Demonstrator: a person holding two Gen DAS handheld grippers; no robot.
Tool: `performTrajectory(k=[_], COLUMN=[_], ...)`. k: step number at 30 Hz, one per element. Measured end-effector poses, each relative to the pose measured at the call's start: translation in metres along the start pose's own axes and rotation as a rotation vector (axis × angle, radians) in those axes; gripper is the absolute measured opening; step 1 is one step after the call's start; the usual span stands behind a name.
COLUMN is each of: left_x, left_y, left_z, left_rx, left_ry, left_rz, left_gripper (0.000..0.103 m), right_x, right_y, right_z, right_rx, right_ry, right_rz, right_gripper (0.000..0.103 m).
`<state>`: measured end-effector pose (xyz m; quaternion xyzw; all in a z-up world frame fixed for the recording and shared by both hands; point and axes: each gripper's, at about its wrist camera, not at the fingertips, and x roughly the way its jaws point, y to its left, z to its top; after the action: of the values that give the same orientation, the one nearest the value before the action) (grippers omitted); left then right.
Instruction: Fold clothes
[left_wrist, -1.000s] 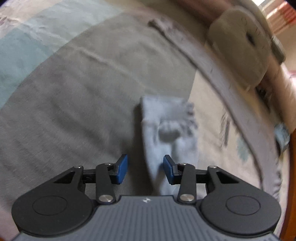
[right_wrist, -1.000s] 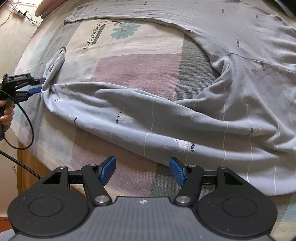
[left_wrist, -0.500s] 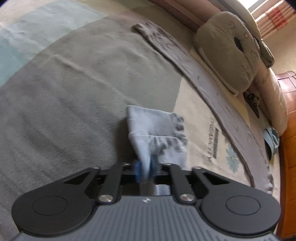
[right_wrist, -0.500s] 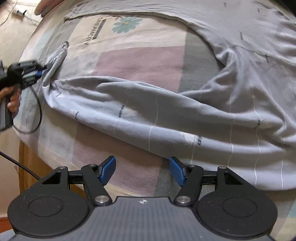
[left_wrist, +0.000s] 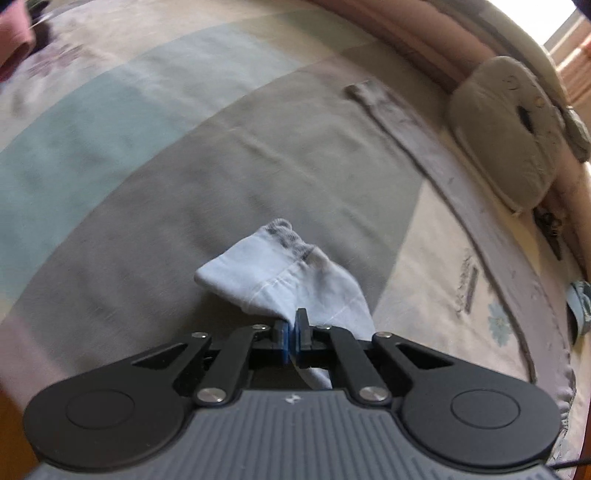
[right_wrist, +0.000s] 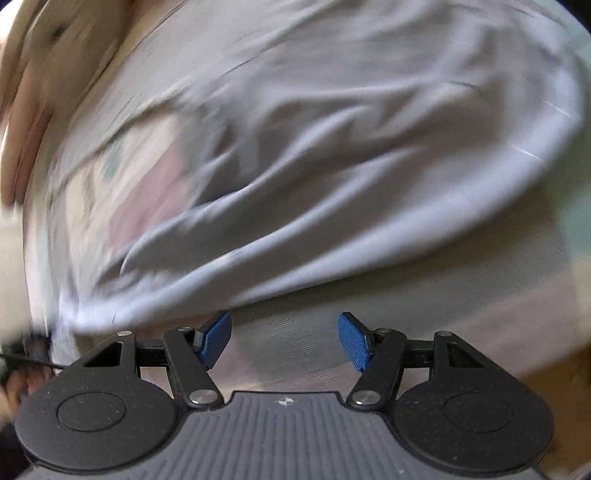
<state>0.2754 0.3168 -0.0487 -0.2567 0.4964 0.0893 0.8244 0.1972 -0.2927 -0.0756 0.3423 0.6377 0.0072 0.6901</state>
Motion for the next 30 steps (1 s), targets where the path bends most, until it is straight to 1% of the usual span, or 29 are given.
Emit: performTrajectory(k=[3,4,6,9,12,15,18,20,21,22,23,24,25,26,28,30], left_x=[-0.002,-0.003,-0.004,-0.007,-0.004,0.002,0.009,0.012,0.012,0.012,0.011,0.01,0.008,0.006,-0.003,-0.012], left_y=[0.005,0.007,0.01,0.015,0.019,0.021,0.024,0.027,0.027,0.026,0.026,0.025,0.024,0.023,0.023,0.022], left_z=[-0.005,-0.006,-0.009,-0.014,-0.017,-0.019,-0.022,-0.025,-0.025,-0.025,-0.025,-0.024,-0.023,-0.022,-0.018,-0.013], left_rx=[-0.02,-0.027,-0.04,-0.06,-0.072,-0.076,-0.089,-0.111,-0.113,-0.11,-0.108,-0.103,-0.096,-0.093,-0.088,-0.08], left_ry=[0.019,0.025,0.037,0.056,0.074,0.092,0.11,0.116,0.116,0.116,0.116,0.116,0.116,0.117,0.117,0.116], left_rz=[0.025,0.033,0.049,0.074,0.093,0.107,0.122,0.127,0.129,0.131,0.133,0.136,0.14,0.144,0.14,0.135], left_gripper=[0.001,0.001,0.001,0.001,0.001,0.001,0.001,0.001,0.001,0.001,0.001,0.001,0.001,0.001,0.001,0.001], right_x=[-0.013,-0.016,-0.02,-0.025,-0.028,-0.028,-0.014,-0.009,-0.008,-0.007,-0.006,-0.006,-0.007,-0.009,-0.014,-0.023], right_y=[-0.034,-0.043,-0.057,-0.066,-0.078,-0.087,-0.079,-0.072,-0.074,-0.077,-0.079,-0.08,-0.08,-0.081,-0.081,-0.079], right_z=[0.007,0.009,0.012,0.02,0.031,0.03,0.017,0.019,0.024,0.028,0.031,0.033,0.033,0.031,0.027,0.026], right_rx=[0.138,0.175,0.241,0.254,0.279,0.329,0.319,0.28,0.289,0.307,0.316,0.316,0.314,0.317,0.33,0.32], right_ry=[-0.088,-0.116,-0.175,-0.258,-0.32,-0.321,-0.255,-0.27,-0.275,-0.275,-0.265,-0.252,-0.241,-0.234,-0.231,-0.23], right_rz=[0.033,0.048,0.077,0.077,0.096,0.158,0.228,0.228,0.245,0.253,0.243,0.218,0.193,0.18,0.18,0.176], right_gripper=[0.068,0.066,0.065,0.065,0.065,0.066,0.066,0.065,0.063,0.052,0.033,0.023,0.009,0.008,0.004,0.004])
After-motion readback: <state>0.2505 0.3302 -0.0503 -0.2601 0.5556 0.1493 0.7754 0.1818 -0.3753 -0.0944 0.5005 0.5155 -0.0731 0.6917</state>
